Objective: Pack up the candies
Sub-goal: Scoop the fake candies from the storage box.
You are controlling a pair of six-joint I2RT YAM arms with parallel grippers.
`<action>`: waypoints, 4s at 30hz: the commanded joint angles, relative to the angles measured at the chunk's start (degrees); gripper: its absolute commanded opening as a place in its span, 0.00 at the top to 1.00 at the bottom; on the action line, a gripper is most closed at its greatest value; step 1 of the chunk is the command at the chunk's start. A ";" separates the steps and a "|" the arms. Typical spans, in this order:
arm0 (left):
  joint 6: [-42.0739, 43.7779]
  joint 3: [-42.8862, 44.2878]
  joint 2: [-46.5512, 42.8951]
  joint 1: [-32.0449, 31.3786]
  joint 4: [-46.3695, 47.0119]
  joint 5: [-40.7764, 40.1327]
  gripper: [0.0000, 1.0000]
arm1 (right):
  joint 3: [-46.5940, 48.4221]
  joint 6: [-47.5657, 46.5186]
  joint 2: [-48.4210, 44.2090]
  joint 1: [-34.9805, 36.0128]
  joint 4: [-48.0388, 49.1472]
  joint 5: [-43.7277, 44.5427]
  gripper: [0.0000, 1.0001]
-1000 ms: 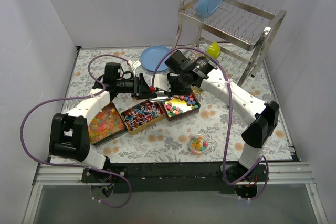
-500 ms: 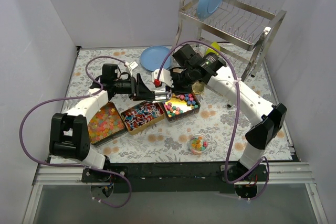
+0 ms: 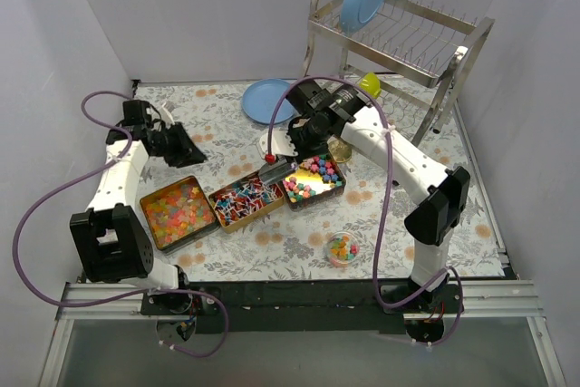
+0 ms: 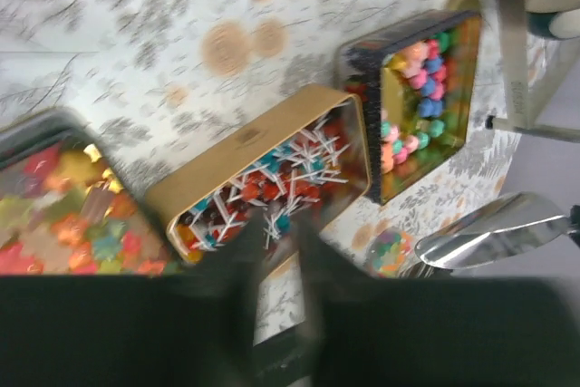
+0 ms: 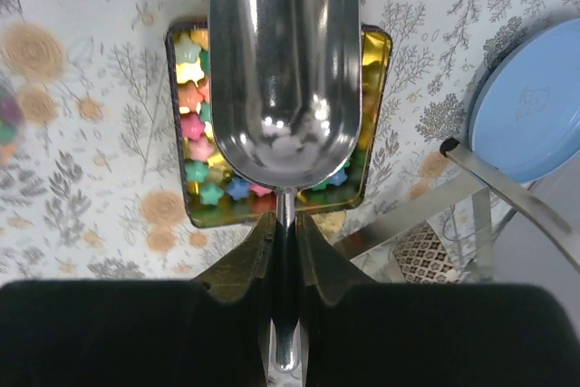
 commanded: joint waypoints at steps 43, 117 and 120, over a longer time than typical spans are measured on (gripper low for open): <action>-8.72 -19.58 1.71 7.48 -8.79 3.25 1.00 | 10.12 -13.25 23.87 16.78 -3.09 45.51 0.99; -0.81 -17.49 3.64 9.76 -6.60 14.74 1.00 | 0.36 10.05 17.28 12.39 10.09 10.17 0.99; -0.98 -16.96 3.20 9.68 -6.69 16.95 1.00 | 0.88 10.22 16.93 12.21 9.83 10.26 0.99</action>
